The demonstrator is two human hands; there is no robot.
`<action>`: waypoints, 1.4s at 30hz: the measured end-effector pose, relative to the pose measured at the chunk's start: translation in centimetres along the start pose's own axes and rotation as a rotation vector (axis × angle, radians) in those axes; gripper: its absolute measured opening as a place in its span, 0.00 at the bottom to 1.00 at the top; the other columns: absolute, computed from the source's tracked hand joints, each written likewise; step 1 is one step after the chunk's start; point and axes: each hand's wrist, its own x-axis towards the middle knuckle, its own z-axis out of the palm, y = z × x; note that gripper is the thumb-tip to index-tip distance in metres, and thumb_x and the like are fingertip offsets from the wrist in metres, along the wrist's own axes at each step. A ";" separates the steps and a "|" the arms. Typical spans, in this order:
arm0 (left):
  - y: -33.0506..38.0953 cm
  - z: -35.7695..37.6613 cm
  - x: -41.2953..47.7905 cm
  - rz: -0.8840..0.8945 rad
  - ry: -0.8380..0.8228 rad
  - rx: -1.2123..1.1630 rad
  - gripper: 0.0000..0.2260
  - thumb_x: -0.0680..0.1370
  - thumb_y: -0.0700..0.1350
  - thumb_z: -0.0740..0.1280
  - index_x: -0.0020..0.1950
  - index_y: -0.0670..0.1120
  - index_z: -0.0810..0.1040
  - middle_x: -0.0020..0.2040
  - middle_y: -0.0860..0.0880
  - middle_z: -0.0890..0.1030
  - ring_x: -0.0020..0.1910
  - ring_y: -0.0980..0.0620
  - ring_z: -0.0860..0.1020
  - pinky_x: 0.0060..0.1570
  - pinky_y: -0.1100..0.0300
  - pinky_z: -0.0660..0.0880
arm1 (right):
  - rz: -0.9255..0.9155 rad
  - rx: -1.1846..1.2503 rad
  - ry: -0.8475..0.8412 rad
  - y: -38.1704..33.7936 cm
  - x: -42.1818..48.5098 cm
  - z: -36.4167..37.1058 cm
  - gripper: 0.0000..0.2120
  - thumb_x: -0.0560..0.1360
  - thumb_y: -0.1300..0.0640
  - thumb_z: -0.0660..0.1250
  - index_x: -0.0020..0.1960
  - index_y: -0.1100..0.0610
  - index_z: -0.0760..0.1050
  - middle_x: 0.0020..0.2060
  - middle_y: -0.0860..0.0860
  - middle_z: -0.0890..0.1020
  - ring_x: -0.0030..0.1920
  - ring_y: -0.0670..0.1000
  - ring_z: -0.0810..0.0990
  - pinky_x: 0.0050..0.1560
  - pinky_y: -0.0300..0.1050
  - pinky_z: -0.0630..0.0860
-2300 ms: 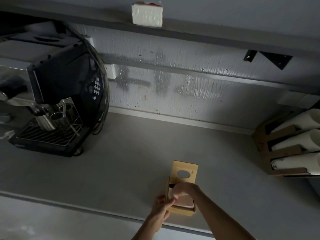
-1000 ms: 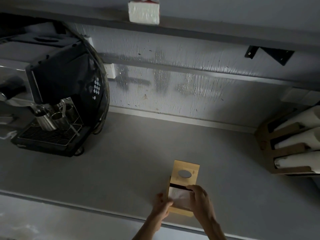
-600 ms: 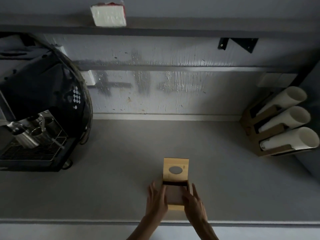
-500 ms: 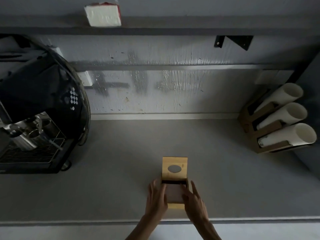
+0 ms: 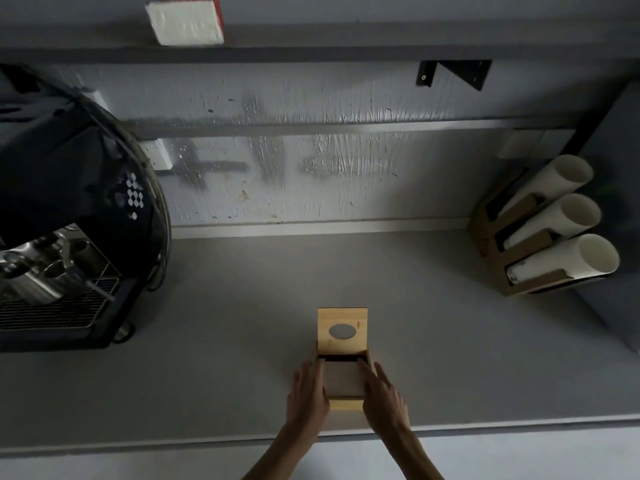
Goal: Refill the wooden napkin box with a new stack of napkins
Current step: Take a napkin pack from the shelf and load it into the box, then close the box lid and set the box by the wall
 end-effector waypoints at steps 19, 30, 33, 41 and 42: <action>-1.4 -2.1 2.4 -0.605 -0.380 -1.232 0.35 0.71 0.68 0.61 0.71 0.49 0.68 0.70 0.46 0.73 0.71 0.46 0.67 0.74 0.46 0.58 | 0.269 1.206 -0.238 0.8 1.0 0.6 0.30 0.78 0.36 0.46 0.75 0.51 0.61 0.71 0.49 0.70 0.71 0.53 0.67 0.74 0.56 0.59; -2.7 -2.3 2.8 -0.574 -0.346 -1.247 0.23 0.79 0.59 0.55 0.65 0.47 0.74 0.62 0.45 0.79 0.59 0.49 0.77 0.59 0.53 0.73 | 0.208 1.197 -0.249 0.2 1.0 1.6 0.33 0.73 0.30 0.53 0.73 0.47 0.63 0.70 0.47 0.71 0.71 0.48 0.67 0.67 0.44 0.67; -4.4 -1.8 4.0 -0.649 -0.350 -1.237 0.38 0.69 0.70 0.61 0.73 0.49 0.65 0.72 0.46 0.69 0.72 0.45 0.66 0.74 0.43 0.58 | 0.195 1.194 -0.300 0.9 1.6 1.0 0.49 0.60 0.21 0.58 0.73 0.46 0.62 0.72 0.46 0.66 0.73 0.51 0.63 0.74 0.57 0.57; -1.0 -8.8 8.2 -0.500 -0.386 -1.185 0.28 0.76 0.69 0.47 0.73 0.61 0.59 0.79 0.49 0.50 0.77 0.43 0.46 0.68 0.30 0.41 | 0.247 1.212 -0.286 -0.8 5.6 -4.2 0.33 0.74 0.29 0.47 0.73 0.42 0.61 0.77 0.54 0.57 0.75 0.62 0.56 0.68 0.65 0.59; -0.9 -9.1 8.8 -0.505 -0.415 -1.196 0.30 0.75 0.70 0.46 0.73 0.59 0.60 0.79 0.48 0.50 0.77 0.42 0.46 0.68 0.29 0.41 | 0.260 1.213 -0.316 -1.0 6.2 -4.4 0.31 0.75 0.30 0.47 0.73 0.43 0.62 0.77 0.54 0.57 0.75 0.63 0.55 0.68 0.67 0.60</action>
